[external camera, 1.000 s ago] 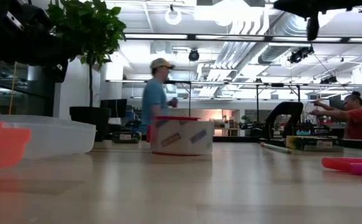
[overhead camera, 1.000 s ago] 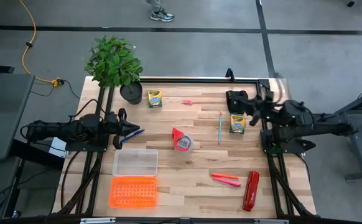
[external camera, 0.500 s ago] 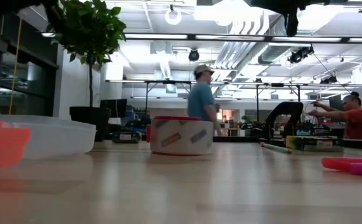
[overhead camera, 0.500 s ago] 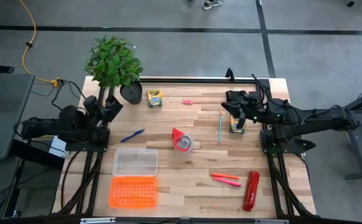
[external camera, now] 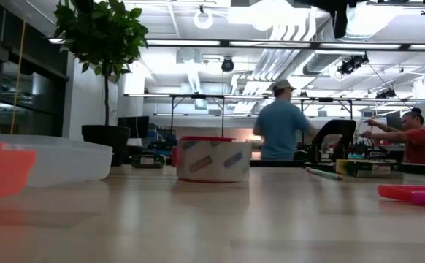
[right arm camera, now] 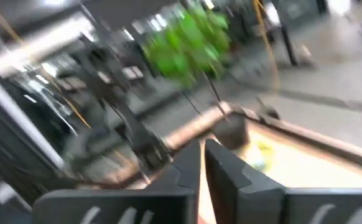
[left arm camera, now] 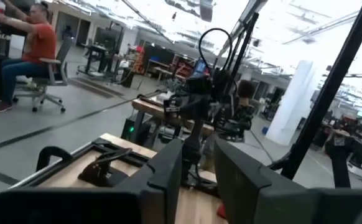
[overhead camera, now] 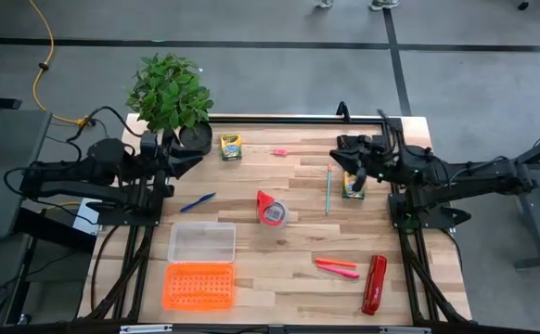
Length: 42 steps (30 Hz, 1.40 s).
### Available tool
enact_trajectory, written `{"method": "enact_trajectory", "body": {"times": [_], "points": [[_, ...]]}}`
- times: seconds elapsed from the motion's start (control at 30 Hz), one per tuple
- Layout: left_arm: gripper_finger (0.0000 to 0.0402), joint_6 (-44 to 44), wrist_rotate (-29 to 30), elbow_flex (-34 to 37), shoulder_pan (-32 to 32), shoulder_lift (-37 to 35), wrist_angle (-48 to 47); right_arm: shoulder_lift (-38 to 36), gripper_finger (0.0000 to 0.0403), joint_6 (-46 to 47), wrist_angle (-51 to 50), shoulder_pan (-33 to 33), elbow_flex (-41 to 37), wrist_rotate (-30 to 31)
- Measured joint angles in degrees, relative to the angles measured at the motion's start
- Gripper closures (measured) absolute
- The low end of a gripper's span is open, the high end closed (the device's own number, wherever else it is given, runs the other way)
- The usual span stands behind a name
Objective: Pack school essentials
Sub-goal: Put the yellow crayon box into the orange supply box
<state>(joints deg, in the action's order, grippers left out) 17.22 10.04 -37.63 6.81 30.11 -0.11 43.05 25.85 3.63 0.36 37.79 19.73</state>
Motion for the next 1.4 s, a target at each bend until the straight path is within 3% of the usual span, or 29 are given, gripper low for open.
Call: {"method": "enact_trajectory", "body": {"times": [0.17, 0.3, 0.53, 0.87, 1.1, 1.4], "points": [[0.0303, 0.6, 1.4, 0.0, 0.0, 0.2, -1.4, 6.0, 0.0311, 6.9, -30.3, 0.0, 10.9, 5.5], [0.0302, 0.6, 1.4, 0.0, 0.0, 0.6, -1.6, 12.6, 0.0248, 21.8, -49.0, -1.3, 16.1, 8.5], [0.0302, 0.6, 0.9, 0.0, 0.0, 1.4, -1.8, 21.1, 0.0194, 41.4, -66.6, -4.8, 13.2, 0.8], [0.0302, 0.6, 0.9, 0.0, 0.0, 1.5, -1.8, 18.2, 0.0192, 51.2, -64.6, -11.4, -1.9, -5.9], [0.0302, 0.6, 0.9, 0.0, 0.0, 1.5, -1.8, 18.0, 0.0192, 47.4, -53.1, -17.5, -8.1, -6.7], [0.0302, 0.6, 0.8, 0.0, 0.0, 1.5, -1.8, 18.1, 0.0215, 36.7, -49.2, -25.6, -8.8, -9.4]]}}
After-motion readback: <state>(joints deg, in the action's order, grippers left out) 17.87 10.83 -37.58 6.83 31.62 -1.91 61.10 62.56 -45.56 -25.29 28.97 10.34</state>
